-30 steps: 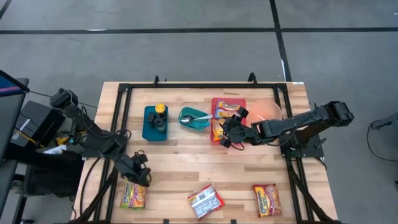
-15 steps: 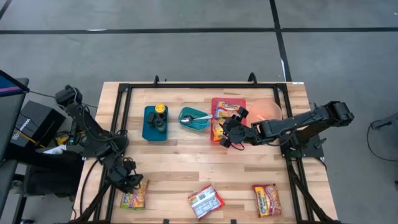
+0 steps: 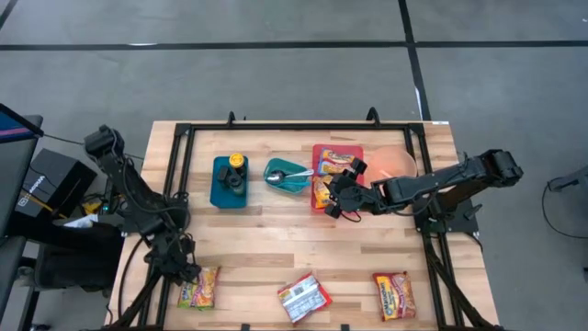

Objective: Pick & Place Food Item
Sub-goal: Put the green noodle pack into the red bin

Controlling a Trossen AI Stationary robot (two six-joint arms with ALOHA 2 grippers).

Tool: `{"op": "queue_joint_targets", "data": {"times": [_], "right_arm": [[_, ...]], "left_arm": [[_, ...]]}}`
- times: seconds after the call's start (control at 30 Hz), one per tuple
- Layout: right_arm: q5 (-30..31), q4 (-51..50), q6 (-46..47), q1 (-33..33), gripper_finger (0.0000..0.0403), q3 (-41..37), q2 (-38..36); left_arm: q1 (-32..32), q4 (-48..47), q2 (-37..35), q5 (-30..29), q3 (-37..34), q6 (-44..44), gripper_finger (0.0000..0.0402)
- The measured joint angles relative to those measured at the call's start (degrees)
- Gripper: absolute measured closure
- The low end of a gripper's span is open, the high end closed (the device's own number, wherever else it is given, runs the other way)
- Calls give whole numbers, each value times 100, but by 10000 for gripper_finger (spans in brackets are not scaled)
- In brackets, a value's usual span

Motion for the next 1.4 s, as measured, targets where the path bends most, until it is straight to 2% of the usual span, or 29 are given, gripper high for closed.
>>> {"op": "queue_joint_targets", "data": {"times": [0.4, 0.57, 0.73, 0.87, 1.17, 1.4], "right_arm": [[0, 4, -13, -24, 271, 0, 0], [0, 4, -13, -24, 271, 0, 0], [0, 8, -13, -24, 271, 2, 0], [-2, 44, -13, -35, 271, 2, 0], [-2, 46, -13, -68, 271, 2, 4], [-2, 46, -13, -68, 271, 2, 4]], "left_arm": [[61, 452, 909, 49, 24, 825, 275], [234, 426, 1010, 73, 6, 1031, 275], [486, 718, 1058, -537, -22, 1527, 275], [651, 770, 1079, -532, -13, 1901, 275], [897, 1383, 1079, -1102, -11, 2396, 275], [1302, 1384, 1077, -1254, -11, 2807, 275]]}}
